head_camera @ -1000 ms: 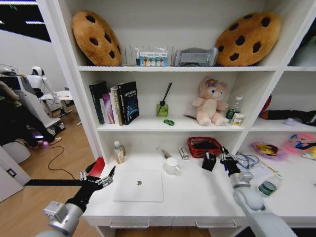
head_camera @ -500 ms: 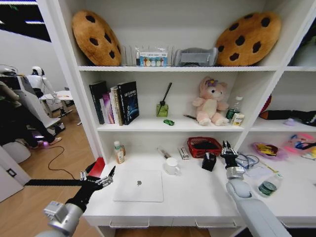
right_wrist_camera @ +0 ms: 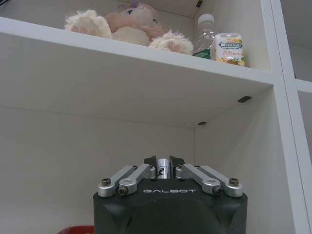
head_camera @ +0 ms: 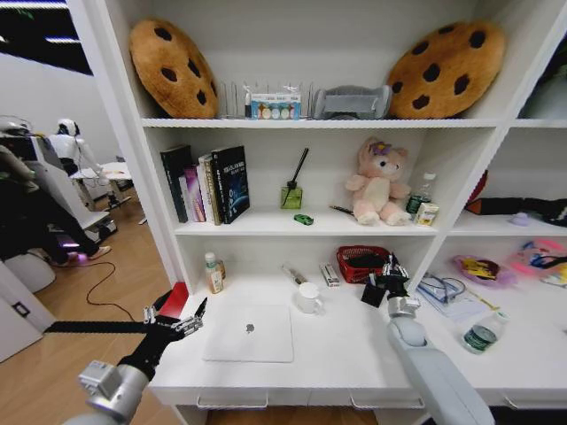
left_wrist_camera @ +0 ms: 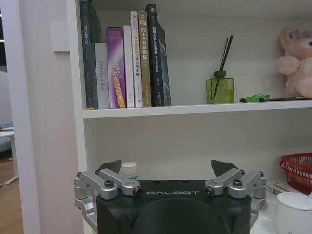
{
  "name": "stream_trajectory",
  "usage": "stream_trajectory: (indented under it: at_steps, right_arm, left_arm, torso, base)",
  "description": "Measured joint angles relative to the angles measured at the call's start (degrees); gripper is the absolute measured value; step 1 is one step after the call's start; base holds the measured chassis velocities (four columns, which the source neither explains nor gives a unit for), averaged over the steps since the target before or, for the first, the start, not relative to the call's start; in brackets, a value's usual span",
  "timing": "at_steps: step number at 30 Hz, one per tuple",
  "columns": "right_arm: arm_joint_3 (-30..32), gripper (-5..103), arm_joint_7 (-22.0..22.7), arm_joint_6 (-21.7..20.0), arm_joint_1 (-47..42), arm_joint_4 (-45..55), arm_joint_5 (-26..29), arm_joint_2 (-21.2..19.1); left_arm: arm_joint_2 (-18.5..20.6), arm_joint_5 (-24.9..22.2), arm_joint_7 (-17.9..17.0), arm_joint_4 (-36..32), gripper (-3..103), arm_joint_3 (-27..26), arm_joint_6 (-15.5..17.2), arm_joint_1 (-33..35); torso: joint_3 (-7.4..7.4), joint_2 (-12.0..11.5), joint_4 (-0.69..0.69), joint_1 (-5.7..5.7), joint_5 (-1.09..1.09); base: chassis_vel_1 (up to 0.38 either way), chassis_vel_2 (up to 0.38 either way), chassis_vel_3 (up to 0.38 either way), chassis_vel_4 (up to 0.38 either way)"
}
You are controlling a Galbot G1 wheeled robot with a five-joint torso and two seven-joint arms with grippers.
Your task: Organize the objects on the table.
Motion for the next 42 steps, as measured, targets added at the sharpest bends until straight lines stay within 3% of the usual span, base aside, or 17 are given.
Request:
stream_trajectory:
  at_steps: [11, 22, 30, 40, 42]
  right_arm:
    - [0.0, 13, -0.4, 0.1, 0.3, 0.8, 0.9, -0.4]
    - [-2.5, 13, -1.3, 3.8, 4.2, -5.0, -1.0, 3.1]
    - [-1.8, 14, -2.2, 3.5, 2.5, -3.8, -1.1, 2.5]
    - [0.9, 47, -3.1, 0.2, -2.2, 1.1, 0.5, 0.8]
    - [1.9, 57, -3.1, -3.0, -4.0, 4.4, 1.1, -0.2]
  left_arm:
    - [0.0, 0.0, 0.0, 0.0, 100, 0.0, 0.0, 0.0]
    - [0.0, 0.0, 0.0, 0.0, 100, 0.0, 0.0, 0.0]
    - [0.0, 0.0, 0.0, 0.0, 100, 0.0, 0.0, 0.0]
    - [0.0, 0.0, 0.0, 0.0, 100, 0.0, 0.0, 0.0]
    - [0.0, 0.0, 0.0, 0.0, 100, 0.0, 0.0, 0.0]
  torso:
    - [0.0, 0.0, -0.01, 0.0, 0.01]
    - [0.0, 0.0, 0.01, 0.0, 0.01]
    - [0.0, 0.0, -0.01, 0.0, 0.02]
    - [0.0, 0.0, 0.0, 0.0, 0.02]
    - [0.0, 0.0, 0.0, 0.01, 0.02]
  base:
    - [0.0, 0.0, 0.0, 0.0]
    - [0.0, 0.0, 0.0, 0.0]
    - [0.0, 0.0, 0.0, 0.0]
    - [0.0, 0.0, 0.0, 0.0]
    - [0.0, 0.0, 0.0, 0.0]
